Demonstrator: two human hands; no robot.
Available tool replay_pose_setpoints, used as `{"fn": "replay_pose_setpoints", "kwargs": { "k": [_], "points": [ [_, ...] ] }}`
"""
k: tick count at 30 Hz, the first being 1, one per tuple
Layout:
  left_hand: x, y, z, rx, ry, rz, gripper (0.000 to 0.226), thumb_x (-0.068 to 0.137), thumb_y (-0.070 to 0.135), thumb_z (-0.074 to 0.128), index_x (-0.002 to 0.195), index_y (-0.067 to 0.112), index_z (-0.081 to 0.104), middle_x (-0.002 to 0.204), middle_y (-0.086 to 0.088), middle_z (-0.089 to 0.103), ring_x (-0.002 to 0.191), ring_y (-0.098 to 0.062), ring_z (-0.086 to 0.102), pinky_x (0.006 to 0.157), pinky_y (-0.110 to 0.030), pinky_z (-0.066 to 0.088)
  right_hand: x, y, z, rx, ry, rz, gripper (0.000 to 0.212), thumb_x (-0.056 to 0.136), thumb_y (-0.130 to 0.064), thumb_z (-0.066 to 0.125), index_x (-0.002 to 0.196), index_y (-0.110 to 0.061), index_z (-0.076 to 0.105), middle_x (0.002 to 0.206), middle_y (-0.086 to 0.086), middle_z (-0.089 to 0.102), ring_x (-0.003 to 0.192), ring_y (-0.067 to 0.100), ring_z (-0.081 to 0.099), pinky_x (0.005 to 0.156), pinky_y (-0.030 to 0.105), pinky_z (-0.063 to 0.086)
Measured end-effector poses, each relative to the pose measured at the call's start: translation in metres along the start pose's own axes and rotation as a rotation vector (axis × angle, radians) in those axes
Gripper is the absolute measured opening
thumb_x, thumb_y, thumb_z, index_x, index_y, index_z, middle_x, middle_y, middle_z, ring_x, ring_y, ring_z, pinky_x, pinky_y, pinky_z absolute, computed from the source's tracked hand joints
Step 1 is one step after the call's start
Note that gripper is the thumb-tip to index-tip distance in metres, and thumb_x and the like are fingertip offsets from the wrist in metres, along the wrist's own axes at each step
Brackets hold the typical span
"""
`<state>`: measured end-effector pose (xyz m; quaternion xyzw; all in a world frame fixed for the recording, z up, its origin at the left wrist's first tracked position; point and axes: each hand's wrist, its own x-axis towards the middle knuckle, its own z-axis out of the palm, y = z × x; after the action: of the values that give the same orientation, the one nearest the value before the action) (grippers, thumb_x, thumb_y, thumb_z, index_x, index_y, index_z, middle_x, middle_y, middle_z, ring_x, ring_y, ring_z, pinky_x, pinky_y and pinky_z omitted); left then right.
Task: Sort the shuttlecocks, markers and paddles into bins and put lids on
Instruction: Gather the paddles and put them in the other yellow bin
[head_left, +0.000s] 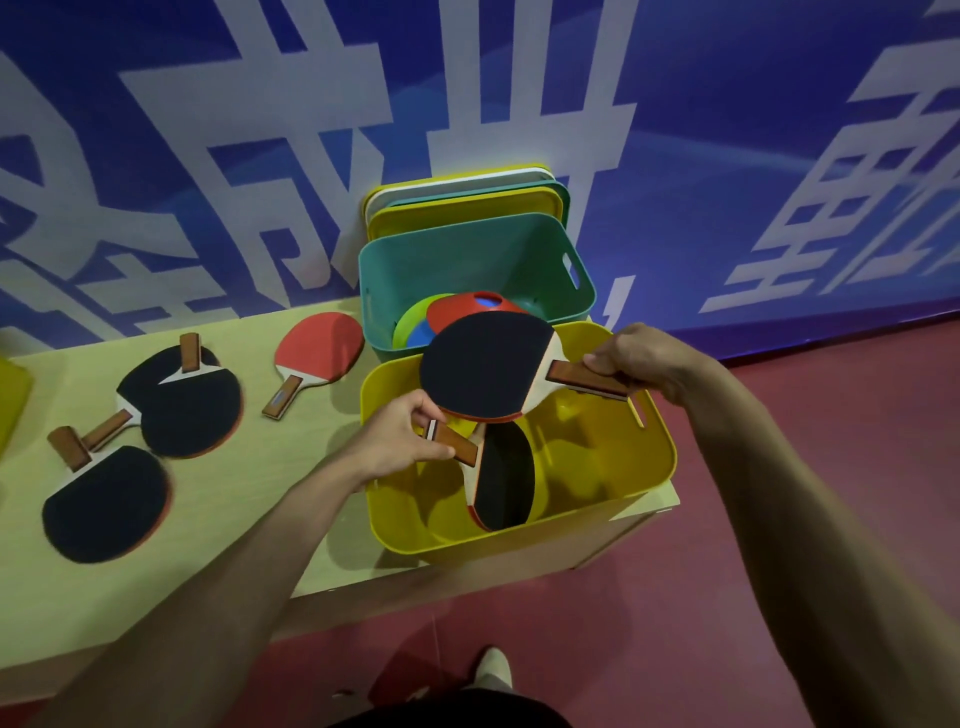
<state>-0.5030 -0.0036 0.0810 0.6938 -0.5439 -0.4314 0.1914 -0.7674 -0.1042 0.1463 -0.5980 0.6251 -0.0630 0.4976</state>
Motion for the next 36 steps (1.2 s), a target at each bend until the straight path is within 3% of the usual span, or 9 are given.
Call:
{"fn": "replay_pose_setpoints", "kwargs": {
  "k": [8, 13, 17, 19, 23, 25, 30, 33, 36],
  "points": [
    [0.010, -0.012, -0.009, 0.278, 0.142, 0.005, 0.039, 0.074, 0.018, 0.079, 0.106, 0.021, 0.056, 0.107, -0.002, 0.059, 0.092, -0.017, 0.058, 0.082, -0.034, 0.052, 0.008, 0.011, -0.020, -0.070, -0.034, 0.013, 0.027, 0.093, -0.016, 0.055, 0.100, 0.007, 0.067, 0.081, 0.012, 0.060, 0.067, 0.017, 0.054, 0.059, 0.025, 0.043],
    [0.012, -0.020, -0.007, 0.450, 0.162, 0.078, 0.043, 0.090, 0.015, 0.059, 0.131, 0.021, 0.048, 0.123, -0.004, 0.060, 0.111, -0.023, 0.058, 0.092, -0.039, 0.050, 0.006, 0.012, -0.027, -0.185, -0.061, 0.017, 0.029, 0.091, -0.016, 0.057, 0.103, 0.008, 0.068, 0.082, 0.015, 0.057, 0.067, 0.019, 0.050, 0.063, 0.030, 0.040],
    [0.013, -0.012, -0.002, 0.325, 0.287, 0.117, 0.036, 0.092, 0.005, 0.049, 0.126, 0.015, 0.053, 0.129, -0.006, 0.058, 0.117, -0.023, 0.055, 0.097, -0.036, 0.047, 0.005, 0.010, -0.019, -0.249, -0.080, -0.001, 0.026, 0.089, -0.015, 0.059, 0.105, 0.001, 0.070, 0.092, 0.022, 0.062, 0.079, 0.023, 0.055, 0.071, 0.033, 0.045],
    [0.014, -0.009, -0.002, 0.257, 0.337, 0.110, 0.034, 0.090, 0.003, 0.051, 0.122, 0.013, 0.056, 0.127, -0.006, 0.059, 0.118, -0.021, 0.054, 0.098, -0.033, 0.045, 0.006, 0.008, -0.010, -0.263, -0.117, -0.007, 0.026, 0.089, -0.014, 0.057, 0.105, 0.004, 0.068, 0.087, 0.016, 0.058, 0.077, 0.021, 0.054, 0.066, 0.028, 0.044],
    [0.012, -0.004, -0.003, 0.167, 0.400, 0.133, 0.032, 0.088, 0.002, 0.053, 0.117, 0.013, 0.060, 0.122, -0.003, 0.060, 0.114, -0.017, 0.055, 0.092, -0.023, 0.040, 0.014, 0.006, 0.013, -0.307, -0.174, 0.005, 0.015, 0.092, -0.015, 0.054, 0.082, -0.007, 0.062, 0.075, 0.006, 0.052, 0.067, 0.015, 0.050, 0.060, 0.023, 0.041],
    [0.011, -0.003, -0.003, 0.132, 0.414, 0.154, 0.031, 0.088, 0.002, 0.053, 0.115, 0.014, 0.061, 0.120, -0.002, 0.061, 0.112, -0.016, 0.056, 0.093, -0.022, 0.040, 0.021, 0.007, 0.022, -0.316, -0.183, 0.014, 0.014, 0.092, -0.015, 0.053, 0.088, -0.005, 0.062, 0.075, 0.006, 0.053, 0.068, 0.014, 0.051, 0.060, 0.023, 0.041],
    [0.006, 0.003, 0.004, -0.001, 0.389, 0.200, 0.028, 0.088, 0.004, 0.056, 0.112, 0.017, 0.062, 0.115, 0.001, 0.062, 0.107, -0.011, 0.057, 0.092, -0.020, 0.042, 0.033, 0.011, 0.043, -0.309, -0.229, 0.014, 0.014, 0.089, -0.009, 0.051, 0.076, -0.007, 0.055, 0.065, 0.004, 0.048, 0.060, 0.014, 0.046, 0.055, 0.022, 0.036],
    [0.003, 0.006, 0.009, -0.139, 0.302, 0.184, 0.025, 0.089, 0.008, 0.059, 0.110, 0.021, 0.062, 0.117, 0.003, 0.061, 0.102, -0.007, 0.060, 0.087, -0.015, 0.045, 0.042, 0.018, 0.052, -0.313, -0.251, 0.008, 0.014, 0.086, -0.008, 0.052, 0.073, -0.007, 0.056, 0.066, 0.006, 0.049, 0.060, 0.015, 0.047, 0.056, 0.024, 0.037],
    [0.003, 0.004, 0.014, -0.184, 0.216, 0.167, 0.023, 0.089, 0.013, 0.061, 0.109, 0.025, 0.061, 0.119, 0.002, 0.059, 0.105, -0.007, 0.060, 0.092, -0.020, 0.045, 0.050, 0.026, 0.052, -0.335, -0.281, 0.000, 0.017, 0.085, -0.005, 0.050, 0.070, -0.008, 0.057, 0.063, 0.006, 0.049, 0.057, 0.015, 0.046, 0.054, 0.023, 0.038]
  ]
}}
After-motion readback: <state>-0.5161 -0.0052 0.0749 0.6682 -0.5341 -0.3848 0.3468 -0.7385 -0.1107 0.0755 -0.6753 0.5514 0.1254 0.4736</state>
